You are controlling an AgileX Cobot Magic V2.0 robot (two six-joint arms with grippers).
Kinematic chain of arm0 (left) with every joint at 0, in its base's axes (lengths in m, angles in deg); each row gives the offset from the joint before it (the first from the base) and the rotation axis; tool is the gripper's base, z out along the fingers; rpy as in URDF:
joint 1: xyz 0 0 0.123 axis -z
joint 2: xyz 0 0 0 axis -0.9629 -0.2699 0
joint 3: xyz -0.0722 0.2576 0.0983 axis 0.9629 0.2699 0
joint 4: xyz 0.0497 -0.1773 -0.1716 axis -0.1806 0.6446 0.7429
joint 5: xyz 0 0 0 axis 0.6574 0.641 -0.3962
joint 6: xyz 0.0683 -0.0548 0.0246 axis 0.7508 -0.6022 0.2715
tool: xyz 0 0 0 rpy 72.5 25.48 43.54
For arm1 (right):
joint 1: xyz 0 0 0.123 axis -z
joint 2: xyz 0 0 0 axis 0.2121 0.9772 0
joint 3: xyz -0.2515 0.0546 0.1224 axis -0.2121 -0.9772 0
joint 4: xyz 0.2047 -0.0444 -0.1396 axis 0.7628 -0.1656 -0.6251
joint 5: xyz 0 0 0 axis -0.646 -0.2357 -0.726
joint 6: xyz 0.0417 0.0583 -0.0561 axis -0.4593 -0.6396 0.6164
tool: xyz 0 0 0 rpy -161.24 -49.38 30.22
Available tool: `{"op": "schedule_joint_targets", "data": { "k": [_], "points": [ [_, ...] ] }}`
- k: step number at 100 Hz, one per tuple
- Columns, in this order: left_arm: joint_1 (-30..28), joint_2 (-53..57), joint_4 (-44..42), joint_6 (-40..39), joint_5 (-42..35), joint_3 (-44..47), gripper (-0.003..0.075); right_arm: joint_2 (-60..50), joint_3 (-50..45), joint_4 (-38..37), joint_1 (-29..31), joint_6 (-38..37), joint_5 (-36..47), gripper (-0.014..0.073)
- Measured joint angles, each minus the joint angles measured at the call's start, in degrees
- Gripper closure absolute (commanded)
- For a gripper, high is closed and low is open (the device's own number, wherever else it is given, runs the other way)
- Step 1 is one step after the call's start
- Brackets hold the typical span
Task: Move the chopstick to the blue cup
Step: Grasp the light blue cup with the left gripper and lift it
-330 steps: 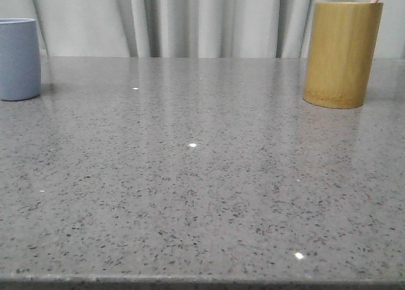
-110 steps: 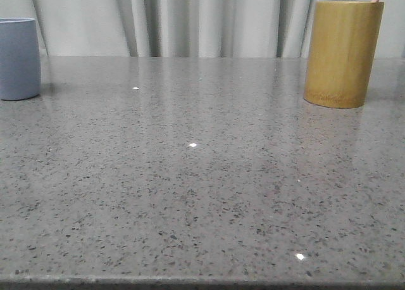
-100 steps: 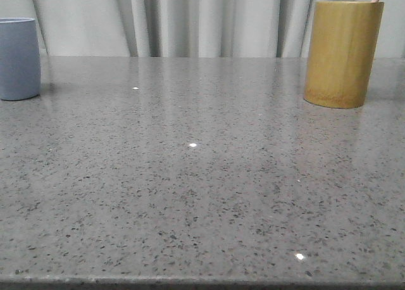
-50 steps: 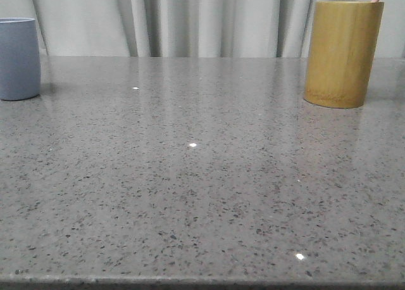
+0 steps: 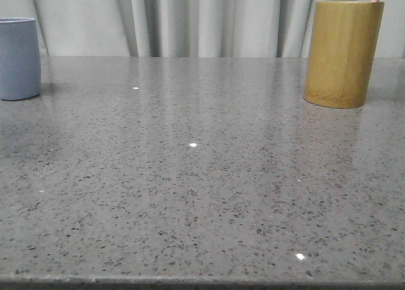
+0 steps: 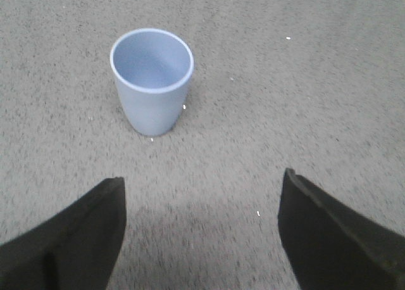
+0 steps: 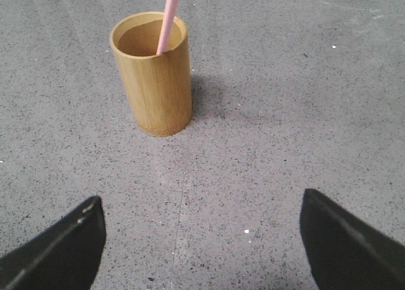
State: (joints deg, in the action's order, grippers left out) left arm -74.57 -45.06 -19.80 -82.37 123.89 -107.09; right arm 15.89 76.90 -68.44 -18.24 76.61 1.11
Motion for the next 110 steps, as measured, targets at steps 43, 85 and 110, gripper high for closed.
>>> {"op": "schedule_joint_targets", "data": {
  "k": [43, 85, 110],
  "points": [
    [-3.7, -26.0, -0.4, 0.0, 2.2, -19.2, 0.0241, 0.0, 0.0, 0.0, 0.0, 0.0, 0.2, -0.0030],
    [-4.0, -36.7, -0.4, 0.0, 0.2, -20.7, 0.0241, 0.0, 0.0, 0.0, 0.0, 0.0, 0.2, -0.0030],
    [-4.0, -39.5, -0.4, 0.0, -0.2, -20.7, 0.0331, 0.0, 0.0, 0.0, 0.0, 0.0, 0.2, -0.0030]
  ]
}}
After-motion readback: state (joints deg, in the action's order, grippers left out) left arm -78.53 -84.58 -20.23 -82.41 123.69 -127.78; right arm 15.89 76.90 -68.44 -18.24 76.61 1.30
